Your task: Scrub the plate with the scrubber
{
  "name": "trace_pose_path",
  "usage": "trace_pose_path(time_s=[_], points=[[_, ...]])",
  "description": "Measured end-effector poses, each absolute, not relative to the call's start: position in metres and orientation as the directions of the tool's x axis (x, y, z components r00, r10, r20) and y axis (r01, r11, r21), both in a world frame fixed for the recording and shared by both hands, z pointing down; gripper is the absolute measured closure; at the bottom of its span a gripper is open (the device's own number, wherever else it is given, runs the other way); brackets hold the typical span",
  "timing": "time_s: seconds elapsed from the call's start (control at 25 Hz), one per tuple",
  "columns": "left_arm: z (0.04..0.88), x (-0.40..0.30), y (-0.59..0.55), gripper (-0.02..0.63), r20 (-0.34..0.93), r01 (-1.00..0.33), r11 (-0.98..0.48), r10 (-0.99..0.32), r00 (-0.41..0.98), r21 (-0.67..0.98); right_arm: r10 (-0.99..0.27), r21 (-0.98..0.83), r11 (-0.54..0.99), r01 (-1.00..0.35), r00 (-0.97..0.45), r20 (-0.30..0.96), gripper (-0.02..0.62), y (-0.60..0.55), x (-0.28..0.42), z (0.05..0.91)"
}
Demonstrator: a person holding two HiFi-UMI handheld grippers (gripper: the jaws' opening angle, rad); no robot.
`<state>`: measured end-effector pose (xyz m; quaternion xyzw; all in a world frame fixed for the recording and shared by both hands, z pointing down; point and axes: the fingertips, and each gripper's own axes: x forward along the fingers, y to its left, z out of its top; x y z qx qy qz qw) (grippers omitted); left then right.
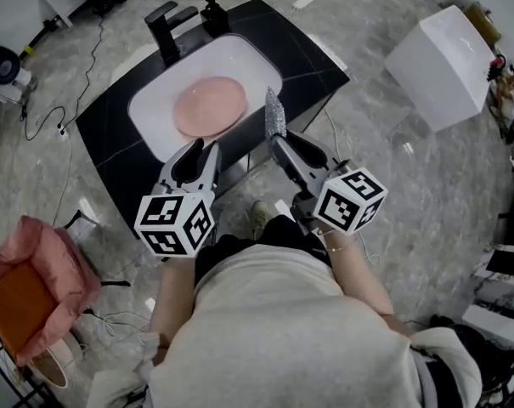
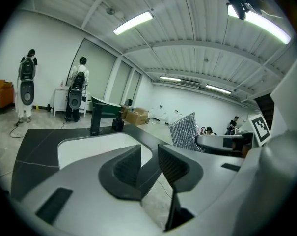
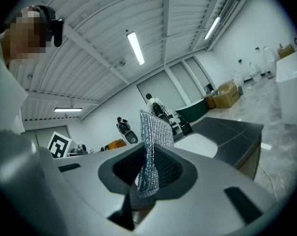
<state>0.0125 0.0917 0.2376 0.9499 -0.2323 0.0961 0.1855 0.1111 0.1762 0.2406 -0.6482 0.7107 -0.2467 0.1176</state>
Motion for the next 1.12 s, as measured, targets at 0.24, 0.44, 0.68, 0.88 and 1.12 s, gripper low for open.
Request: trace_pose_path(time_s=[0.24, 0.44, 0.68, 0.88, 1.12], points=[[0.245, 0.025, 0.079, 0.489, 0.282, -0.563, -0.757, -0.49, 0.825, 0.333, -0.966, -0.52, 0.102, -0.848, -0.209, 0.151, 0.518, 0.158, 0.137, 0.247], [0.256, 0.018, 0.074, 0.489, 0.319, -0.62, -0.708, -0.534, 0.783, 0.338, -0.948, -0.547, 0.139, -0.825, -0.27, 0.167, 0.518, 0.149, 0.137, 0.257], [0.263, 0.015, 0.069, 0.489, 0.352, -0.654, -0.679, -0.553, 0.755, 0.335, -0.933, -0.571, 0.155, -0.806, -0.309, 0.184, 0.518, 0.137, 0.138, 0.266], [0.276, 0.009, 0.061, 0.489, 0.381, -0.676, -0.65, -0.561, 0.735, 0.347, -0.921, -0.579, 0.17, -0.798, -0.338, 0.195, 0.518, 0.12, 0.135, 0.274], [0.285, 0.01, 0.028, 0.489, 0.395, -0.693, -0.622, -0.57, 0.72, 0.365, -0.907, -0.566, 0.192, -0.802, -0.366, 0.21, 0.518, 0.087, 0.136, 0.278]])
